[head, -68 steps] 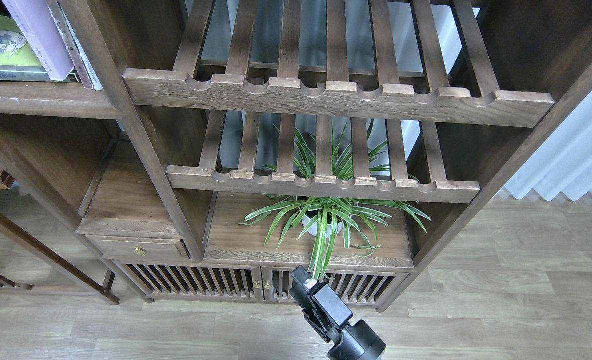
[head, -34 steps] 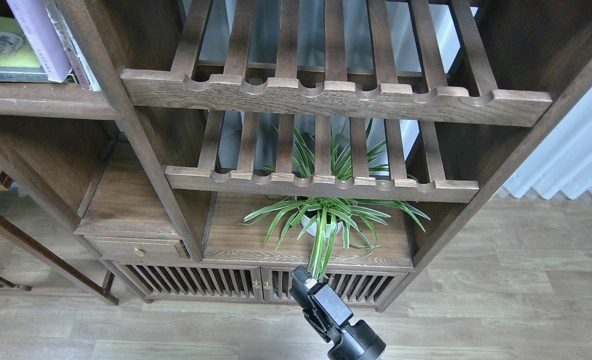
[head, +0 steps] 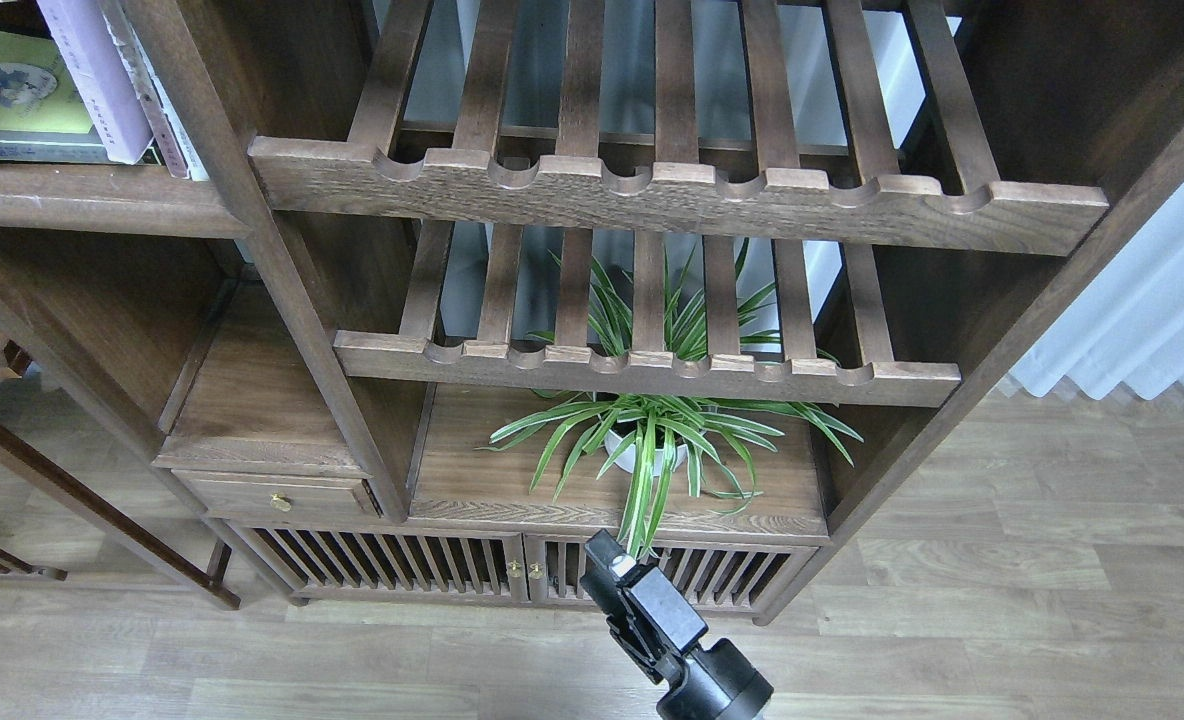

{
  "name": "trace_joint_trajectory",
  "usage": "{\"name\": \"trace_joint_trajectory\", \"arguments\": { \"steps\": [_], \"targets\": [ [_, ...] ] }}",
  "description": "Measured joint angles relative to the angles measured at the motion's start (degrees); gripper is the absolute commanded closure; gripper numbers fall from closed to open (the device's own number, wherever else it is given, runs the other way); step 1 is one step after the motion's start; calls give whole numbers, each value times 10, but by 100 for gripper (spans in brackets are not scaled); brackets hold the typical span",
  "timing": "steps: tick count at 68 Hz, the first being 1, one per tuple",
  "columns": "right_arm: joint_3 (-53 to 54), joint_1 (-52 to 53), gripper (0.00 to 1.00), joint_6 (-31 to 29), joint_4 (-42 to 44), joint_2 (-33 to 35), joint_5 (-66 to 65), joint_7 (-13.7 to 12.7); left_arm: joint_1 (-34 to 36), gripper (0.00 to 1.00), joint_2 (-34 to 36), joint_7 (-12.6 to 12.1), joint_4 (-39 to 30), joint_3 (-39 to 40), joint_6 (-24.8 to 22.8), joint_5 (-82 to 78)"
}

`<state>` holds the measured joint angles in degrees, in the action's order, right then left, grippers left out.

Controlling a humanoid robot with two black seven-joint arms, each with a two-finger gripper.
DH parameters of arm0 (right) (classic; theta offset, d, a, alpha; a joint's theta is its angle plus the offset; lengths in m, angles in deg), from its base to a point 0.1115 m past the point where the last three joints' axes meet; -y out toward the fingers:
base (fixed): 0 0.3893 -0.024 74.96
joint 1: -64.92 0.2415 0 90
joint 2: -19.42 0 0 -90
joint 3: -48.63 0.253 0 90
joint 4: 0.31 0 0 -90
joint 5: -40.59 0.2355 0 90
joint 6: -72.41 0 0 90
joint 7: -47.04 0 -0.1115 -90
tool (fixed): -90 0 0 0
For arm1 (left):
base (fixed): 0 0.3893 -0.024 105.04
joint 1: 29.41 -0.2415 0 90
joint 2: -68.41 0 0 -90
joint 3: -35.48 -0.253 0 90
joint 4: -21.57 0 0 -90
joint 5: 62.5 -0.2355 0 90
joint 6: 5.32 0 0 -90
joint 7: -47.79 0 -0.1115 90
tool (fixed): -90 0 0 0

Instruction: Organize books on shelf

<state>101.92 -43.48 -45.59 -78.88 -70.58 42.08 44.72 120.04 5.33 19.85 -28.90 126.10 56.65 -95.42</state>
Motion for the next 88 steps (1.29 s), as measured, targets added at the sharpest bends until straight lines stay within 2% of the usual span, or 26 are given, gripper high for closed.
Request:
{"name": "trace_joint_trajectory", "arguments": {
  "steps": [2,10,17,37,51,64,75,76,88],
  "targets": [
    [0,0,0,0,0,0,0,0,0,64,-2,0,0,0,0,2],
    [1,0,0,0,0,0,0,0,-4,57,-7,0,-3,-2,0,31],
    [1,0,0,0,0,0,1,0,-7,55,-7,-2,-4,-4,1,67],
    [1,0,0,0,0,0,1,0,-18,55,6,-1,-21,35,0,100],
    [1,0,0,0,0,0,1,0,-55,55,6,0,-63,69,0,140],
    [4,0,0,0,0,0,1,0,-131,53,7,0,-120,125,0,176],
    [14,6,0,0,0,0,1,0,-220,53,7,0,-194,165,0,224],
    [18,9,0,0,0,0,2,0,-251,53,7,0,-217,175,0,240],
    [31,18,0,0,0,0,4,0,-355,53,7,0,-287,194,0,279]
  ]
}}
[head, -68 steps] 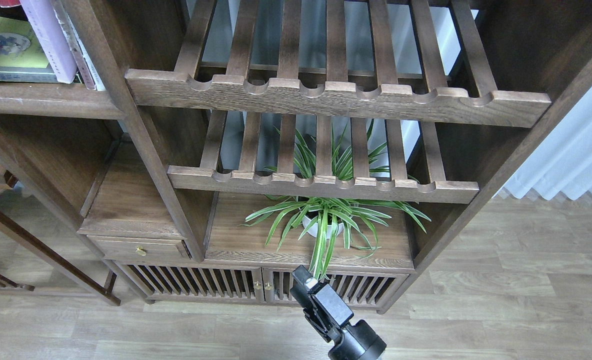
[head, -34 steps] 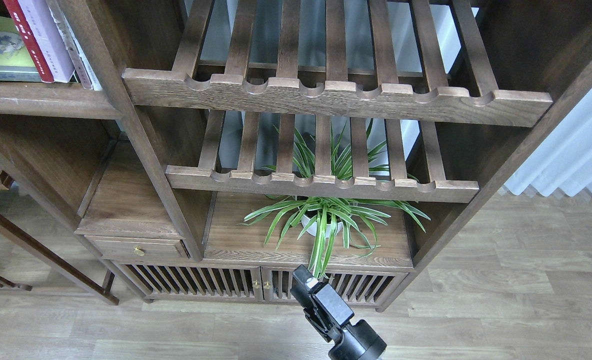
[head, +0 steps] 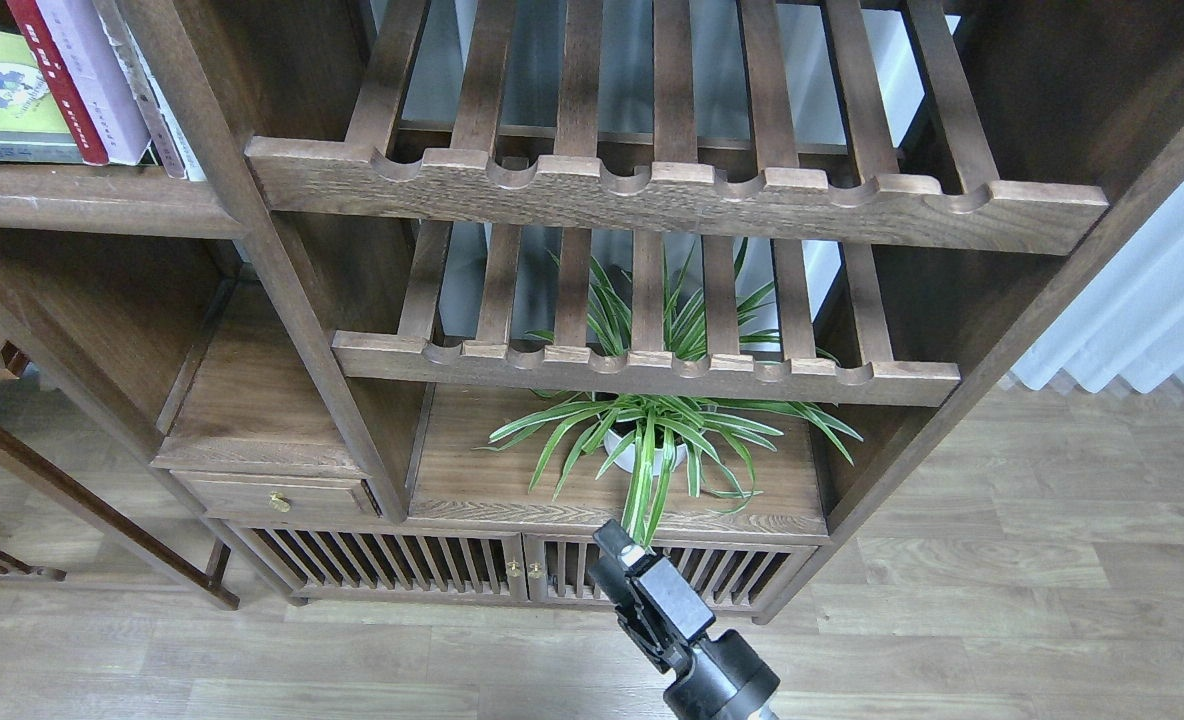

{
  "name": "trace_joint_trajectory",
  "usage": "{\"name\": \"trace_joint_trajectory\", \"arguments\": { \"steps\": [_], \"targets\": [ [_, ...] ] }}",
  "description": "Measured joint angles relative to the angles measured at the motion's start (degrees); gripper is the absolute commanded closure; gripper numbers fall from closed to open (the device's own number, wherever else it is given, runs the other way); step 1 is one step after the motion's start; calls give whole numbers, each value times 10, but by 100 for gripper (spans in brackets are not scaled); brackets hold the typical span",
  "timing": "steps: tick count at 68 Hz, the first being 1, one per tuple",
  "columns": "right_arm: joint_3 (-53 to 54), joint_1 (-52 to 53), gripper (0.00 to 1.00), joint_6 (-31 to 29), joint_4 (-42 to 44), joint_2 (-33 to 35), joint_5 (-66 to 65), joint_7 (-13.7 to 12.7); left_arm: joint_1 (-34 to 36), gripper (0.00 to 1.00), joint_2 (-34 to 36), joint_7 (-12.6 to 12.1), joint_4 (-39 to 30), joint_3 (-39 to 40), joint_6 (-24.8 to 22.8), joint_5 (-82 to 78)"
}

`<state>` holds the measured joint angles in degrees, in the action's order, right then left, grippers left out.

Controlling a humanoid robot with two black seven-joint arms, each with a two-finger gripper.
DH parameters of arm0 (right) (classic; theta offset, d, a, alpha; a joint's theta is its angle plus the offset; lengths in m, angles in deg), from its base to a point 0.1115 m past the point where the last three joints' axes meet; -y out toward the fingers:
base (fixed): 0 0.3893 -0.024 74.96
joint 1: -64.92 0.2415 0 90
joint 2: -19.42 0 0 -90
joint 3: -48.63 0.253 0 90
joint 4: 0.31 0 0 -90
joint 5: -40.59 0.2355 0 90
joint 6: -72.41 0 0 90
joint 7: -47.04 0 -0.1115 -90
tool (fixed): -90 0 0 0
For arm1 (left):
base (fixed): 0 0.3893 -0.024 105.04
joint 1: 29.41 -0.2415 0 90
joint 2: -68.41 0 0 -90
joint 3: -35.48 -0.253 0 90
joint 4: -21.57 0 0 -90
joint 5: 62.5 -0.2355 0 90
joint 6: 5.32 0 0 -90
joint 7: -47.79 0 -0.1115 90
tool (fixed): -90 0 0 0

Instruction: Organize books on shelf

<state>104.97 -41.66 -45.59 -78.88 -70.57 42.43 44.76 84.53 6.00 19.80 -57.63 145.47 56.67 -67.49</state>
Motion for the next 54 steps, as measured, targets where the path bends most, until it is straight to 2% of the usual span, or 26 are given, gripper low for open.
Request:
{"name": "trace_joint_trajectory", "arguments": {
  "steps": [7,21,24,34,35,38,54],
  "targets": [
    [2,2,0,0,0,0,0,0,-62,51,-2,0,-31,2,0,25],
    [2,3,0,0,0,0,0,-1,-147,37,-14,0,-56,1,0,46],
    [2,4,0,0,0,0,0,-1,-161,32,-20,0,-60,-1,0,46],
    [2,4,0,0,0,0,0,-1,-205,26,-42,0,-81,-9,0,46],
    [2,5,0,0,0,0,0,-1,-217,22,-50,0,-85,-16,0,46],
    [2,5,0,0,-1,0,0,-1,-222,19,-54,0,-85,-21,0,46],
    [2,8,0,0,-1,0,0,-1,-262,17,-102,0,-89,-61,0,47]
  ]
}}
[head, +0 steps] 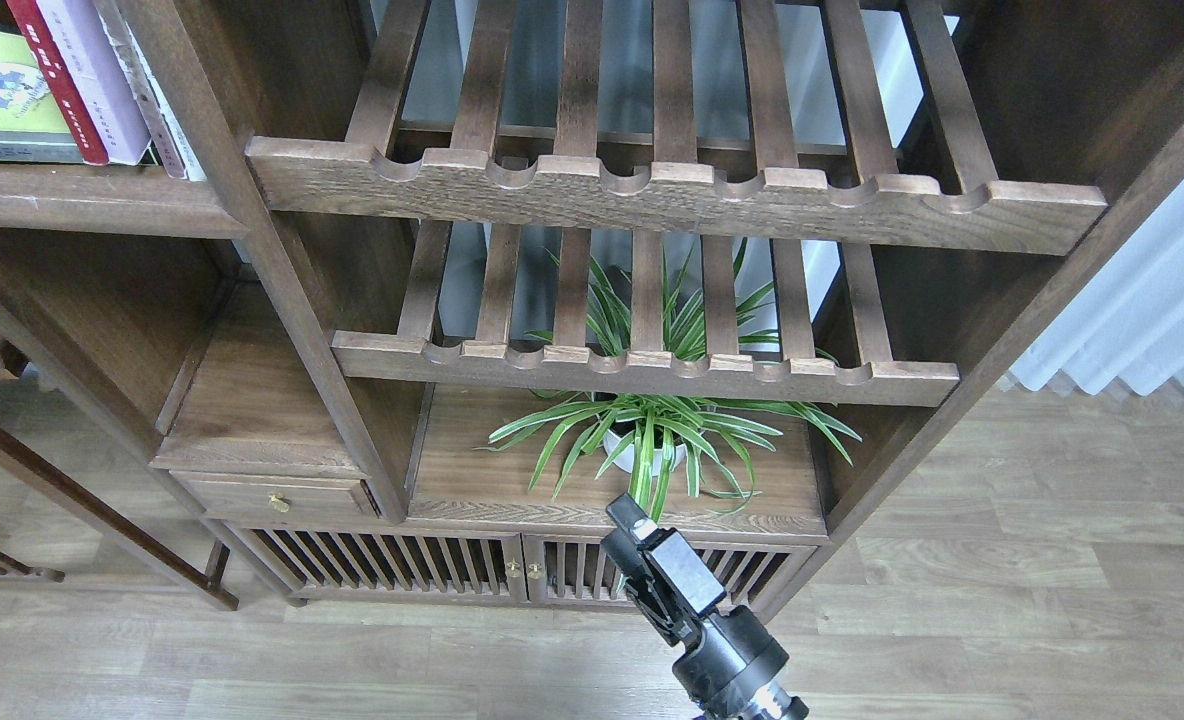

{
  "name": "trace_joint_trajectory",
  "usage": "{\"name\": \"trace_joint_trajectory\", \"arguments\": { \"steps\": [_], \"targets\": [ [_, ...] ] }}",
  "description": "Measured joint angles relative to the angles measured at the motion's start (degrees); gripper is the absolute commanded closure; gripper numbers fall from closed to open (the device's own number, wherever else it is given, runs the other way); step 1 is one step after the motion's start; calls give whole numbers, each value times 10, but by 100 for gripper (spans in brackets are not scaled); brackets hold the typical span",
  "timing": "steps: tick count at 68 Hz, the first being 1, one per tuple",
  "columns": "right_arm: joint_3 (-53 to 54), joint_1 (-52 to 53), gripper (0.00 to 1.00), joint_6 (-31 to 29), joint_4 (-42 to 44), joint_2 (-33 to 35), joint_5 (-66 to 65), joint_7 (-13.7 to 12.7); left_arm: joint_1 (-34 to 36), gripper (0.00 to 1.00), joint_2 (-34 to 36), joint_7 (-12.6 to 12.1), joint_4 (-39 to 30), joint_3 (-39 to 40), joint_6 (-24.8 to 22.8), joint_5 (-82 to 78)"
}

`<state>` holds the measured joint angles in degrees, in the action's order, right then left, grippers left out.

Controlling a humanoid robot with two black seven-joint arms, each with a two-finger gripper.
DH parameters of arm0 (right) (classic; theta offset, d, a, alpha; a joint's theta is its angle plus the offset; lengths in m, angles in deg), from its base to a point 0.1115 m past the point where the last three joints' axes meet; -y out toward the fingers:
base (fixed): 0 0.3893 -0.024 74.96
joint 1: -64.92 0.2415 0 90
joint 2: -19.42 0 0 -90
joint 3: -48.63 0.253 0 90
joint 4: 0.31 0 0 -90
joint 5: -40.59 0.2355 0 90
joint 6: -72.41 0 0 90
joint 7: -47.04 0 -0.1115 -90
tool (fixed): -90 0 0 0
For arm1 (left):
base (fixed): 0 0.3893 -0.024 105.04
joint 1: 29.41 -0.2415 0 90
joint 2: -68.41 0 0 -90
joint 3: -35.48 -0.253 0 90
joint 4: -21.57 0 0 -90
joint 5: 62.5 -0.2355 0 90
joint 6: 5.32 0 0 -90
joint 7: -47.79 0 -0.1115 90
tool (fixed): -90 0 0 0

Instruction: Organize books on shelf

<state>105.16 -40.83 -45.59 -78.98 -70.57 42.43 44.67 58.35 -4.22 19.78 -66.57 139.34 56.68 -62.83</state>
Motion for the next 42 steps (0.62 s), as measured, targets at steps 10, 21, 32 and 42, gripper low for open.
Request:
{"name": "trace_joint_trajectory", "arguments": {
  "steps": [10,21,32,42],
  "targets": [
    [0,0,0,0,0,0,0,0,-29,16,-19,0,0,-22,0,0],
    [0,0,0,0,0,0,0,0,-50,16,-40,0,0,-44,0,0],
    [1,0,0,0,1,0,0,0,-65,16,-62,0,4,-91,0,-4],
    [1,0,0,0,1,0,0,-1,-76,14,-67,0,9,-113,0,-5]
  ]
}}
